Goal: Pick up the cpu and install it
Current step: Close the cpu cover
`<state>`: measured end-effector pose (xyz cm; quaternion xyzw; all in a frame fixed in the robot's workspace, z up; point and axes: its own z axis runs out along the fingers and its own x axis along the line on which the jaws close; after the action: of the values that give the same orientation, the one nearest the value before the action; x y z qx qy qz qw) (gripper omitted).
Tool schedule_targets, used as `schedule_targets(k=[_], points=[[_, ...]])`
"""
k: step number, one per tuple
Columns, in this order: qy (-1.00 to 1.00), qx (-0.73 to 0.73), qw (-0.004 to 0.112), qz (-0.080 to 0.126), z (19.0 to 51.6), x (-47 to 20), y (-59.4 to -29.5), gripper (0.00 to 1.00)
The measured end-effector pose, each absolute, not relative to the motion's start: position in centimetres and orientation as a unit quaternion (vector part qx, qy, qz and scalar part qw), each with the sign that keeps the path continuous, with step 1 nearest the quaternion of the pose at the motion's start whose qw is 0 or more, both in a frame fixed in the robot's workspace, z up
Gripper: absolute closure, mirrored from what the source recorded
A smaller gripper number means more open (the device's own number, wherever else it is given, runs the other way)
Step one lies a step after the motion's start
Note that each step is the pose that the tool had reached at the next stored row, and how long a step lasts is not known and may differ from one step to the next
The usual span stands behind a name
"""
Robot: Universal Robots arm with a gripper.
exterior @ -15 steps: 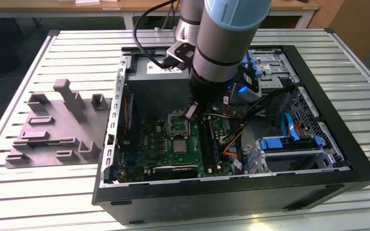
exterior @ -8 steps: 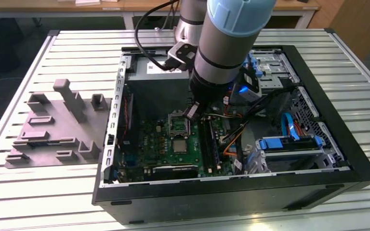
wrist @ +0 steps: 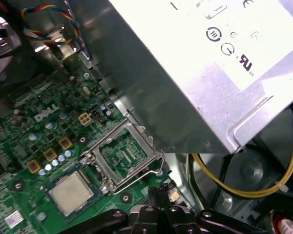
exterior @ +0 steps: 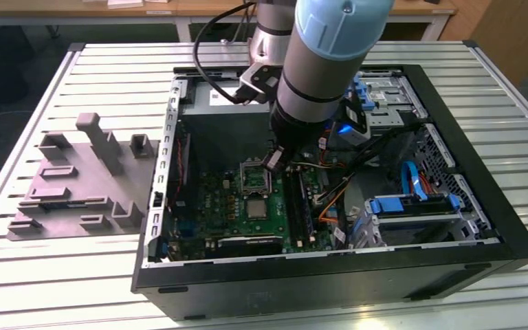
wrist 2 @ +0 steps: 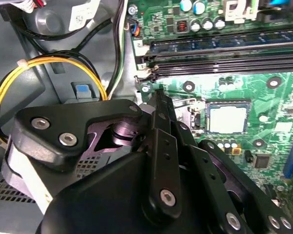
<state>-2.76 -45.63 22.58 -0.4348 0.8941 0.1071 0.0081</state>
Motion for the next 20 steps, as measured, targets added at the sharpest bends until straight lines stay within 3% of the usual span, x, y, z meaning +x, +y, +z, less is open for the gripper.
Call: schedule_targets(k=[11, 16, 20], points=[[0.89, -0.44, 0.014, 0.12, 21.8, -2.8, -45.1, 0.89], [0.887, -0.44, 0.024, 0.14, 21.6, -2.8, -45.1, 0.89], [0.887, -0.438, 0.025, 0.141, 21.4, -2.8, -45.1, 0.89]])
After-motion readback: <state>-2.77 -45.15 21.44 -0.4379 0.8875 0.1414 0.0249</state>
